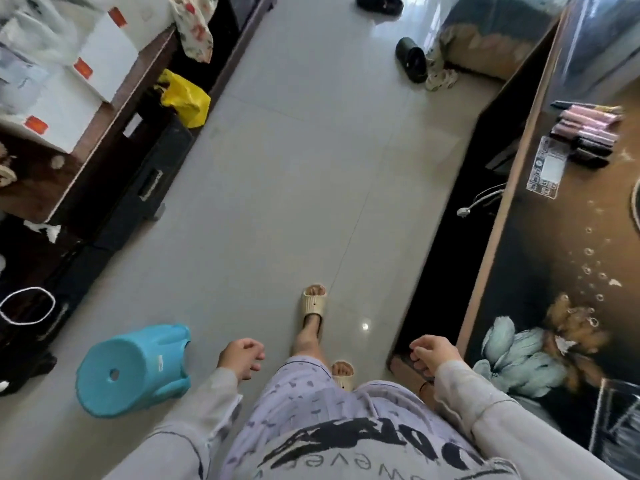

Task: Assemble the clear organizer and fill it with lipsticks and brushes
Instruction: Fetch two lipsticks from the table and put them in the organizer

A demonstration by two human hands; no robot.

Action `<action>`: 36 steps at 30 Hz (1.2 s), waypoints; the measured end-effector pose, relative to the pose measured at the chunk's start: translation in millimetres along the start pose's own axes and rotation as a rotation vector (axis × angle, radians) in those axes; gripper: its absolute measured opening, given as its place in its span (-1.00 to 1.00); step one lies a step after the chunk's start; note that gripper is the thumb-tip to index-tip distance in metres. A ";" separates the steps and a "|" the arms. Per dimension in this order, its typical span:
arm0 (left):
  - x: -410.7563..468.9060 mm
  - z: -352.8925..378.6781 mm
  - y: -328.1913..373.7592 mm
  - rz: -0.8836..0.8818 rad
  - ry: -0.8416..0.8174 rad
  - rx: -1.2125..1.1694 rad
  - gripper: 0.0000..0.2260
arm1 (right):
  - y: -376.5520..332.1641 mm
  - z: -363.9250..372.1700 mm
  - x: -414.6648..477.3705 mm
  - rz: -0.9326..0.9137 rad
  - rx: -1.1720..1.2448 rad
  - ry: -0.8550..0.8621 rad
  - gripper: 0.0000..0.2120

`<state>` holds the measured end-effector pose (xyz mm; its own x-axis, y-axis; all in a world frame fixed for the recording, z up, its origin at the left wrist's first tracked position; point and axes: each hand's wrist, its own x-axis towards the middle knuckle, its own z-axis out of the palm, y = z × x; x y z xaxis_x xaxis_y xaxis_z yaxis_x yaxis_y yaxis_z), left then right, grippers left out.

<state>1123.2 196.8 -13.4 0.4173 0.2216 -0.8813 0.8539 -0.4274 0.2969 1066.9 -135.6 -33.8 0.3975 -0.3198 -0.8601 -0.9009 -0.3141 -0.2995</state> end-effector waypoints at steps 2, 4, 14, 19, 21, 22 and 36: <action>16.8 -9.7 50.0 0.043 -0.022 0.083 -0.77 | -0.2 -5.0 4.5 0.087 0.097 0.031 -0.65; 31.5 -15.9 101.8 0.085 -0.049 0.124 -0.75 | -1.1 -7.6 5.2 0.179 0.217 0.074 -0.68; 60.6 8.2 284.6 0.205 -0.153 0.272 -0.75 | -41.5 -37.5 23.0 0.360 0.429 0.160 -0.71; 79.1 34.6 322.6 0.160 -0.162 0.327 -0.76 | -99.7 -88.2 62.1 0.305 0.489 0.158 -0.74; 86.5 45.7 332.7 0.131 -0.163 0.342 -0.76 | -124.9 -118.5 79.3 0.266 0.524 0.138 -0.72; 89.4 50.9 337.0 0.111 -0.163 0.344 -0.76 | -136.0 -133.8 87.6 0.241 0.516 0.138 -0.71; 108.8 106.9 491.9 0.103 -0.103 0.335 -0.89 | -204.1 -267.4 153.5 0.208 0.538 0.183 -0.79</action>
<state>1555.5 -83.1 -2.6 0.4479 0.0799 -0.8905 0.6526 -0.7100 0.2645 1358.4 -359.6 5.8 0.1841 -0.4896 -0.8523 -0.9057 0.2524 -0.3407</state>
